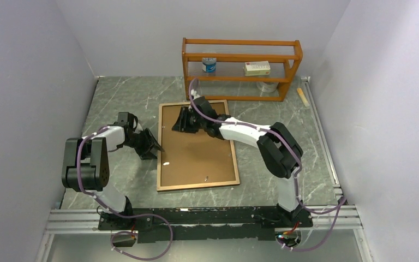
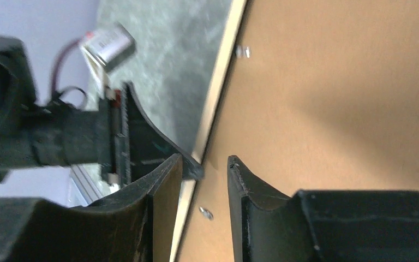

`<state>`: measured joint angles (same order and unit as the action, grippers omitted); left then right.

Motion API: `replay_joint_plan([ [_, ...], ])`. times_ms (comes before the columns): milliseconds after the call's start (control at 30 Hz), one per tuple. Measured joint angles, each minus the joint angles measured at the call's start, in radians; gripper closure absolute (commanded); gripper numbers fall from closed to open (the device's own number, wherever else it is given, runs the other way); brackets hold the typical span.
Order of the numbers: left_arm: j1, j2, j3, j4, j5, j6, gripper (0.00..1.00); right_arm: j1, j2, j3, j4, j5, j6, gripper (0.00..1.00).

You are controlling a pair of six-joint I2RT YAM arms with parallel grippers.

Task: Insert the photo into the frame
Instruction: Install the photo frame at the center of the board.

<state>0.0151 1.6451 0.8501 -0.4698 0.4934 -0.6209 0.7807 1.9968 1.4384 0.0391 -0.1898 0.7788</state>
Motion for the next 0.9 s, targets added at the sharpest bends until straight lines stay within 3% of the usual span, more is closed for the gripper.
replay_joint_plan([
  [200,0.000,-0.045,-0.070,-0.019,-0.002,-0.005,0.75,0.080,-0.001,-0.132,-0.003,-0.027,-0.002,0.63],
  [367,0.000,-0.053,-0.078,-0.011,0.020,0.017,0.85,0.163,0.007,-0.173,0.011,-0.062,-0.001,0.65],
  [900,0.001,-0.044,-0.070,-0.021,0.024,0.033,0.89,0.233,0.064,-0.163,0.039,-0.043,0.031,0.62],
])
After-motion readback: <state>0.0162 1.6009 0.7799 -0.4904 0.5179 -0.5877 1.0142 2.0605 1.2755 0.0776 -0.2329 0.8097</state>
